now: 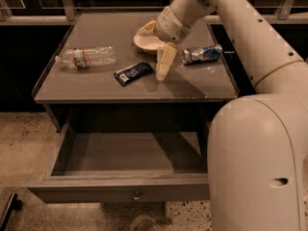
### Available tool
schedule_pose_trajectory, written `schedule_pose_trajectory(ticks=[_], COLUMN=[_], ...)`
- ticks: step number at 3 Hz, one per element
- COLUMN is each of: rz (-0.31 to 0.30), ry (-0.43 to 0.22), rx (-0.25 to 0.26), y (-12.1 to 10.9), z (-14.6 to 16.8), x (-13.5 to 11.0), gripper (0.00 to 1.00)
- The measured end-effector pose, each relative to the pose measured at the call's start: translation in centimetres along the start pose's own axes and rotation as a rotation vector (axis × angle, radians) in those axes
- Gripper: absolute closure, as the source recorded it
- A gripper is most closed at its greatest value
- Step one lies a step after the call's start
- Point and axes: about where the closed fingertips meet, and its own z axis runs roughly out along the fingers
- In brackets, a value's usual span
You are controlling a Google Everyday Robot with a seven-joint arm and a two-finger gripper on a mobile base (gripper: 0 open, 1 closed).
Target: Place rxbar blueberry into top drawer
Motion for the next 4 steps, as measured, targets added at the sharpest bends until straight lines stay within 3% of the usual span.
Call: schedule_pose_trajectory(ticks=[2,4], rz=[-0.017,0.028], ry=[-0.16,-0.168], rx=[-0.03,-0.128], y=[-1.2,-0.9], z=[4.5,7.3], x=[-1.0,-1.0], gripper=[0.0,0.0])
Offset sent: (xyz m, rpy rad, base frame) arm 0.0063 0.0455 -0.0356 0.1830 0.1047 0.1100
